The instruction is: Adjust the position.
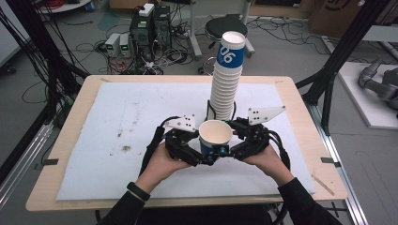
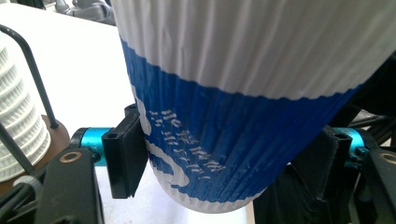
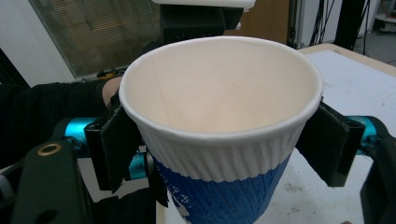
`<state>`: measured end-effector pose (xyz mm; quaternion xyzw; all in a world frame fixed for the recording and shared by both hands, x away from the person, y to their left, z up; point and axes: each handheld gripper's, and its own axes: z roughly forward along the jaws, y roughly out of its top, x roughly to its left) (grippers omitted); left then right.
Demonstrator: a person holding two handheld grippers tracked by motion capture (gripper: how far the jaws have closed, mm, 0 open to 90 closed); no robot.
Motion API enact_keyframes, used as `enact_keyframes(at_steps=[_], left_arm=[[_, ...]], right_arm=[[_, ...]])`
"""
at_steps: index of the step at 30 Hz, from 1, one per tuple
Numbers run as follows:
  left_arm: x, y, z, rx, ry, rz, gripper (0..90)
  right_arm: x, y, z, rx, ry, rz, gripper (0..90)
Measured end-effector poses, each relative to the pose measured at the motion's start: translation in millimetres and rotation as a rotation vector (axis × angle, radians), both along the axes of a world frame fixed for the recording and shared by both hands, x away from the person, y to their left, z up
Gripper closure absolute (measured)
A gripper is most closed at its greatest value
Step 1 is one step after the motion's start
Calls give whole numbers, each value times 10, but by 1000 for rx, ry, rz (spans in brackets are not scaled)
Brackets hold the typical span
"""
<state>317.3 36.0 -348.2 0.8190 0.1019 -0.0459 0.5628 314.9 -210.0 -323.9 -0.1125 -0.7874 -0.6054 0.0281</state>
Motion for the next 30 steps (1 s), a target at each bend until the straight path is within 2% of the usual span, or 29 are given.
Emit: enact_keyframes(at_steps=[5, 7, 9, 20, 27, 30], left_arm=[[0, 9, 10, -1, 6, 7, 271], [-4, 14, 22, -20, 13, 10, 252], [-5, 21, 46, -33, 18, 9, 226], [-13, 29, 67, -57, 20, 6, 242], [-18, 34, 74, -57, 5, 5, 250], [-14, 65, 100, -60, -10, 3, 252]], right_arm=[[8, -9, -5, 10, -1, 0, 230], [4, -10, -2, 14, 2, 3, 234], [3, -6, -6, -2, -4, 0, 235], [-12, 44, -25, -5, 2, 11, 234], [-1, 47, -38, 7, 26, 14, 202], [7, 11, -21, 26, 27, 19, 185]])
